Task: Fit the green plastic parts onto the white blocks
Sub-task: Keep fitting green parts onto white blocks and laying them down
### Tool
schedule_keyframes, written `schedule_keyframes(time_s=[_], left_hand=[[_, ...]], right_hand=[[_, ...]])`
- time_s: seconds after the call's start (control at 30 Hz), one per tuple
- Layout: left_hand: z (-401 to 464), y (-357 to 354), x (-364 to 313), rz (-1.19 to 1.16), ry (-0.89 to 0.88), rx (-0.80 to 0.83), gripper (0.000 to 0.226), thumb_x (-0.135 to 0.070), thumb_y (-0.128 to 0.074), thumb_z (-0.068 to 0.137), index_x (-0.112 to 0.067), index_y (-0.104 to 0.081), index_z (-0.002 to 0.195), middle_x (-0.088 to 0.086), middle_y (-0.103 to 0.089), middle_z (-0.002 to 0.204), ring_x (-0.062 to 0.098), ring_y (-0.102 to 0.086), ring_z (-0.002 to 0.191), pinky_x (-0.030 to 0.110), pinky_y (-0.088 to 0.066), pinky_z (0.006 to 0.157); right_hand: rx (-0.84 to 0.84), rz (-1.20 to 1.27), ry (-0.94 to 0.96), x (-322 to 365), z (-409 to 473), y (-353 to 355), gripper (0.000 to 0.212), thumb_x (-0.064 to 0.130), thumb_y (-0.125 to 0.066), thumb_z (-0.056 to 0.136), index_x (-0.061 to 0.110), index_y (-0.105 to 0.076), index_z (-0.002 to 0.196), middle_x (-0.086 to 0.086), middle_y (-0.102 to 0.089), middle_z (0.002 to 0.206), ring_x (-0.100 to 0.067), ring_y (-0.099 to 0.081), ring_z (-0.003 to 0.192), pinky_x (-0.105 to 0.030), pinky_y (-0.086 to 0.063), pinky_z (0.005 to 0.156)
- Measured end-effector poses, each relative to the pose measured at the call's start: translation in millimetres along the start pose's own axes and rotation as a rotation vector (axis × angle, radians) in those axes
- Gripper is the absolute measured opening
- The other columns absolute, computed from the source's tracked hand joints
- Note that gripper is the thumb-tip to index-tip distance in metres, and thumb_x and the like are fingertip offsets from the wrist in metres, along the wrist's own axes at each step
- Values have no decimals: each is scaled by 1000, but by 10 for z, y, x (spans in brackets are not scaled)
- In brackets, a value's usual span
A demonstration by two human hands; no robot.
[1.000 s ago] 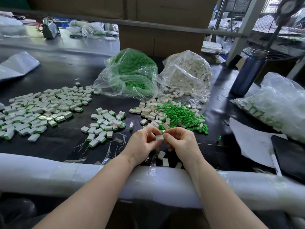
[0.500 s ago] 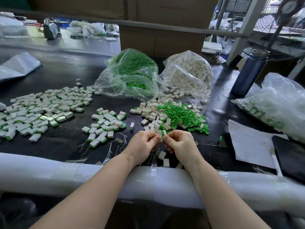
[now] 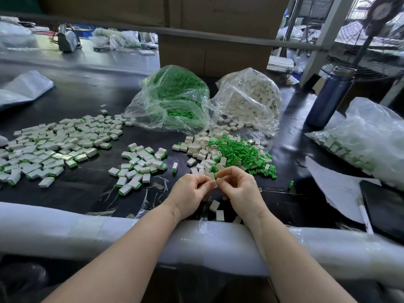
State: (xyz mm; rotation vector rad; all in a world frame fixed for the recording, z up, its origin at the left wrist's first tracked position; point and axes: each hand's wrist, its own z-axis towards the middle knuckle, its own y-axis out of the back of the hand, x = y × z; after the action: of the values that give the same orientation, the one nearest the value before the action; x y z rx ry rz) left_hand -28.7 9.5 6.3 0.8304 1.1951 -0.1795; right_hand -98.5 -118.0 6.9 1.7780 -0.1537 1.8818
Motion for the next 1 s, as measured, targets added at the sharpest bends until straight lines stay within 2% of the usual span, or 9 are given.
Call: schedule_keyframes(time_s=[0.13,0.23,0.33,0.43,0.6,0.83,0.93,1.0], left_hand=[[-2,-31,-7,-69,-18,-34,15,-13,-61,88,-10,-64,103,6,-59,72,15,-53,62,31,-50,69],[0,-27,4,-14,-34,-40,20,-13,-71,80,-11,-60,97,4,-58,75,11,-51,61,22,-45,65],[7,-30,17,-65,-19,-54,8,-12,-64,86,-10,-62,94,1,-61,71,13,-55,63,29,-50,70],[2,-26,18,-92,-21,-59,6,-13,-60,89,-10,-65,90,-9,-58,63,8,-53,59,23,-48,66],[15,2,14,-212,15,-39,6,-9,-60,88,-6,-65,89,1,-60,67,4,-52,56,16,-46,58],[5,9,11,-242,48,12,9,-5,-59,88,-8,-63,81,-1,-57,62,-2,-49,48,12,-43,54],[0,16,20,-197,55,24,9,-7,-61,88,-9,-64,80,1,-58,62,2,-49,50,14,-45,56],[-1,20,28,-149,49,30,9,-9,-61,88,-11,-65,80,6,-59,65,8,-50,54,22,-47,61]], right_hand=[[-26,48,-2,-5,7,-3,20,1,-63,84,19,-62,76,1,-60,62,-4,-54,53,-19,-45,51],[-39,87,-21,6,6,-1,19,1,-64,83,17,-64,73,1,-64,62,-4,-58,52,-17,-45,48],[-26,171,-36,11,-5,14,15,0,-64,83,13,-67,74,3,-65,58,-4,-57,51,-18,-46,47],[-20,214,-41,10,-11,25,16,-2,-63,84,10,-66,74,0,-62,56,-4,-55,48,-16,-46,46],[-19,133,-32,-6,-2,8,12,5,-64,85,9,-65,74,-4,-61,59,-5,-53,49,-17,-46,47],[12,100,-62,7,-3,0,18,3,-63,86,11,-62,70,1,-58,53,-2,-49,44,-16,-44,45],[28,62,-63,23,-10,1,20,1,-62,85,10,-61,68,1,-57,53,0,-48,42,-14,-42,45],[35,48,-67,31,-12,4,21,0,-62,85,11,-61,67,0,-57,53,0,-47,41,-14,-41,44]])
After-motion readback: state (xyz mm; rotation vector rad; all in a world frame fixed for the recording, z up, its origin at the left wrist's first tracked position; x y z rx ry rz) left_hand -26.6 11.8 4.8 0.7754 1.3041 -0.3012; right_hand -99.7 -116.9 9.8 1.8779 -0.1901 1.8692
